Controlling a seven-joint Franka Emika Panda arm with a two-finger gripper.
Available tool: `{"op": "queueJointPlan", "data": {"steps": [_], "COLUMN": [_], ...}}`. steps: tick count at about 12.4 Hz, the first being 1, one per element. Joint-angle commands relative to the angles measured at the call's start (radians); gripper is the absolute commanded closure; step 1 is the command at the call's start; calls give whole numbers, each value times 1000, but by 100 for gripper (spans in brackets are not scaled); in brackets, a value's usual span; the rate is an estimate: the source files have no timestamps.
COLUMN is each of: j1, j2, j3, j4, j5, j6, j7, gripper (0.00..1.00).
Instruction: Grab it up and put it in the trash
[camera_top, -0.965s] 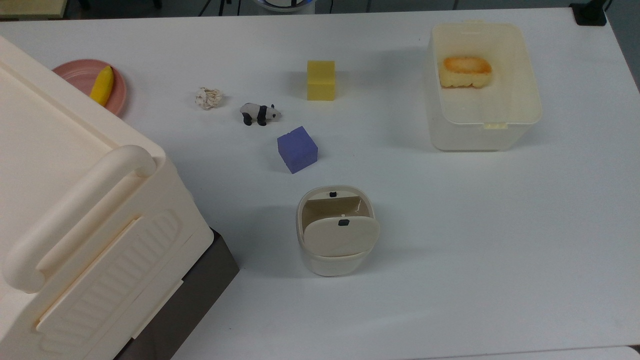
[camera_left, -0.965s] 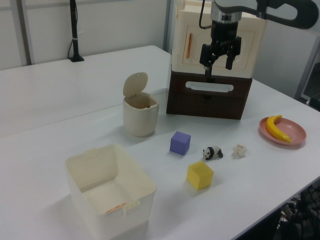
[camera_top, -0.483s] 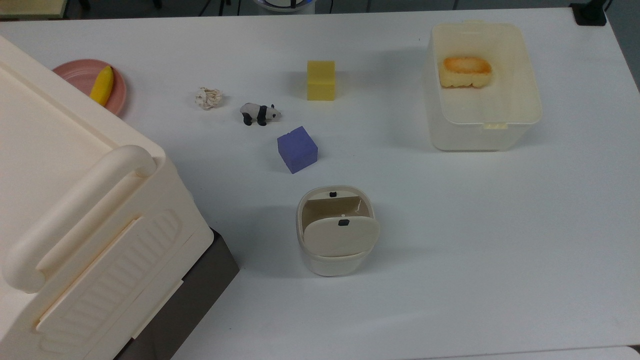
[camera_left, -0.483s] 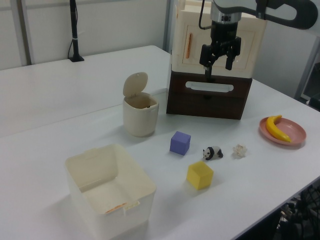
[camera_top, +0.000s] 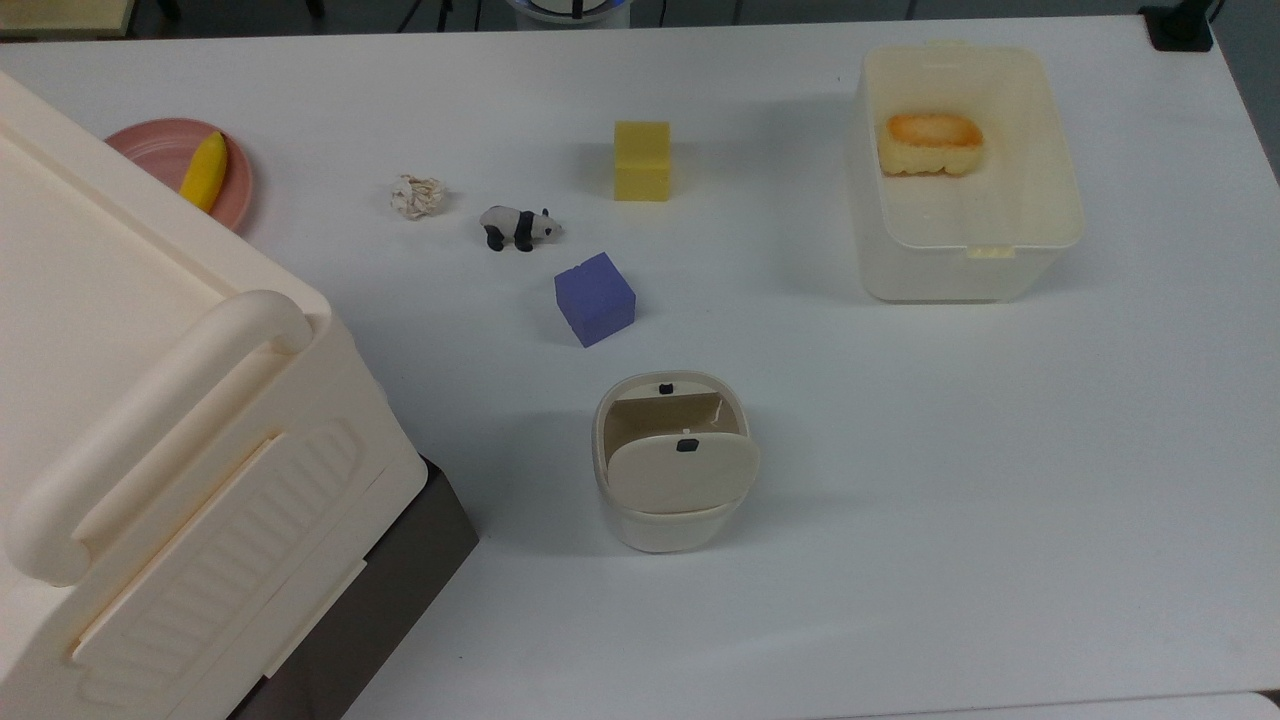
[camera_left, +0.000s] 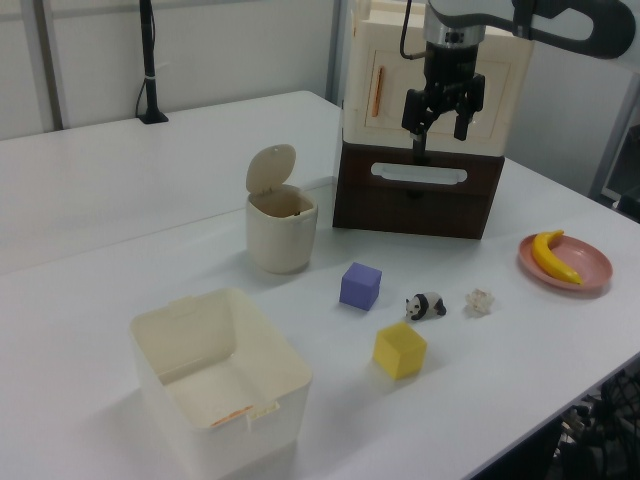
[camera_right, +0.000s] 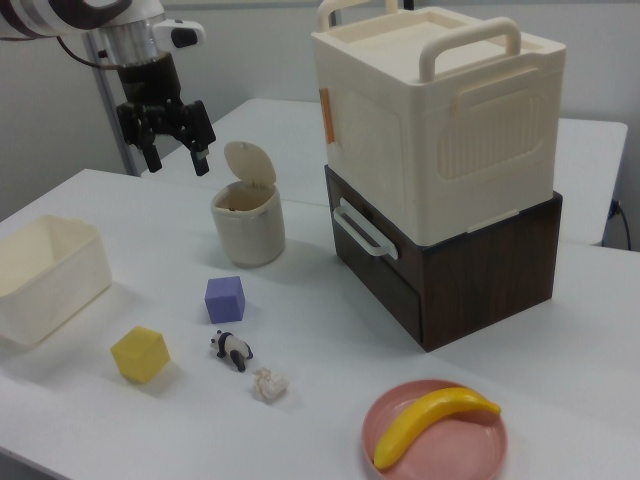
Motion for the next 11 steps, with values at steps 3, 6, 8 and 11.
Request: {"op": "queueJointPlan", "data": {"steps": [3, 6, 8, 11], "j1": [-10, -10, -10, -9], "j2": [-15, -20, -20, -18], "j3": [-4, -4, -4, -2], "j4": [-28, -40, -40, -40], "j5": [-20, -20, -20, -21], "j6": [34, 34, 34, 34], "j7": [-5, -5, -5, -5], "gripper": [0, 0, 0, 0]}}
